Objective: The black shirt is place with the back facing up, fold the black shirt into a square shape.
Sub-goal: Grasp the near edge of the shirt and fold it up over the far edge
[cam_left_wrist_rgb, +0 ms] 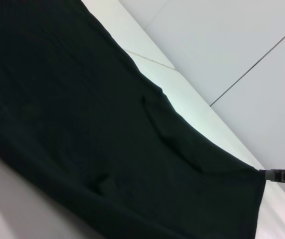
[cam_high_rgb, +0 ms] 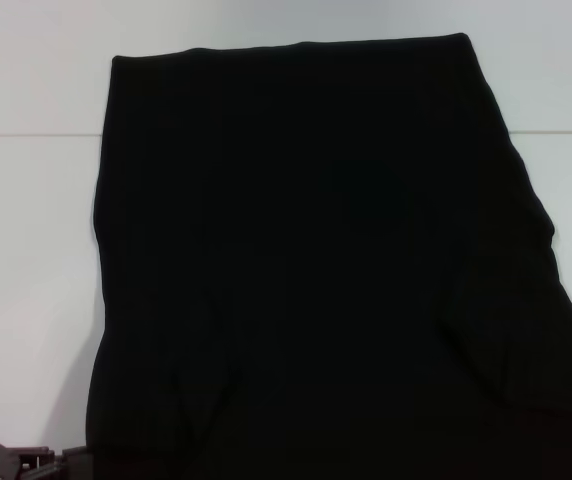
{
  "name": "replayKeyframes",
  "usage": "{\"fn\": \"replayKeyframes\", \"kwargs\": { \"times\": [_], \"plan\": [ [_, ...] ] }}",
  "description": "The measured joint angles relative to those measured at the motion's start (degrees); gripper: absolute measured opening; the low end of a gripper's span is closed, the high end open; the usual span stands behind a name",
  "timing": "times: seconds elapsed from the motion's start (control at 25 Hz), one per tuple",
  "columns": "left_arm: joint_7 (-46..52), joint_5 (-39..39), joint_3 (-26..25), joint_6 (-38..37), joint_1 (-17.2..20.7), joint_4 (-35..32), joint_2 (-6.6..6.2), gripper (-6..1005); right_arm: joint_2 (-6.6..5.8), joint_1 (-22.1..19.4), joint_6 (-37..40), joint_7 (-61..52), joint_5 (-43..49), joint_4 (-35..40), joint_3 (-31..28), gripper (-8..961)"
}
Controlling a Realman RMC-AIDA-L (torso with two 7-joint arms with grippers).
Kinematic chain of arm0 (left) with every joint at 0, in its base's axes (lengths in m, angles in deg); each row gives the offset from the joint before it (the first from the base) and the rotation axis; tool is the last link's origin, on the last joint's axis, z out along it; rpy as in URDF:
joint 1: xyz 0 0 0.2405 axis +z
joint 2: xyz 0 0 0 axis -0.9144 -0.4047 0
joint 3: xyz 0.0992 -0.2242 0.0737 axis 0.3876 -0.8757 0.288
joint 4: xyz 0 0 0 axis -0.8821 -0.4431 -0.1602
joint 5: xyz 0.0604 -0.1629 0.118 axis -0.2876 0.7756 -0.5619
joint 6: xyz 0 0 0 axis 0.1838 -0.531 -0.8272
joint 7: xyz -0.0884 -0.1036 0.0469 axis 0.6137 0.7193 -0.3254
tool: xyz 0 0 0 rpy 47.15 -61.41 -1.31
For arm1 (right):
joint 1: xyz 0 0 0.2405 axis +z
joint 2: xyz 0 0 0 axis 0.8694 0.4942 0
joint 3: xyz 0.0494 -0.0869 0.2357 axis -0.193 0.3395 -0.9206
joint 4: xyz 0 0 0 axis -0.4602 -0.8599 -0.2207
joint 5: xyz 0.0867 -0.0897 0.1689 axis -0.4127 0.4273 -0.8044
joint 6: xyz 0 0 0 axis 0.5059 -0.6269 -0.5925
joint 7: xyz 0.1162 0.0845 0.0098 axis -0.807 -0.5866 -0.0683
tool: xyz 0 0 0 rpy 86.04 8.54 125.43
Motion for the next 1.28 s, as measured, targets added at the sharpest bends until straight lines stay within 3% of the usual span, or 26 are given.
{"fn": "replayKeyframes", "kwargs": {
  "times": [0.16, 0.32, 0.52, 0.64, 0.76, 0.88, 1.08, 1.28],
  "plan": [
    [0.0, 0.26, -0.98, -0.18, -0.37, 0.62, -0.03, 82, -0.31, 0.15, 1.18, 0.16, -0.01, 0.07, -1.37, 79],
    [0.7, 1.08, -1.49, 0.78, -3.43, 2.22, -0.8, 82, -0.28, 3.09, 1.13, 0.12, -0.27, 0.07, -3.34, 86],
    [1.68, 3.82, -2.46, 7.07, -11.72, 9.43, -3.88, 82, 0.34, 9.76, -2.27, -0.36, -0.35, -0.69, -4.64, 95],
    [2.34, 4.03, -2.49, 13.52, -17.45, 15.63, -6.16, 81, 0.86, 14.46, -6.64, -0.45, -0.36, -1.92, -6.03, 101],
    [2.45, 4.64, -2.69, 21.42, -22.33, 21.03, -7.53, 81, 1.43, 18.63, -13.07, -0.56, -0.36, -3.65, -6.55, 107],
    [2.46, 5.96, -2.6, 29.82, -25.7, 23.55, -7.35, 81, 2.36, 22.53, -20.05, -0.6, -0.56, -5.56, -6.59, 112],
    [2.1, 8.57, -1.95, 42.48, -29.29, 26.79, -6.61, 81, 5.08, 28.26, -31.96, 0.08, -1.16, -6.78, -6.38, 122],
    [1.26, 9.11, -1.76, 52.97, -31.61, 29.01, -5.81, 82, 6.5, 33.06, -43.05, 1.13, -1.68, -8.45, -5.31, 131]
  ]
}}
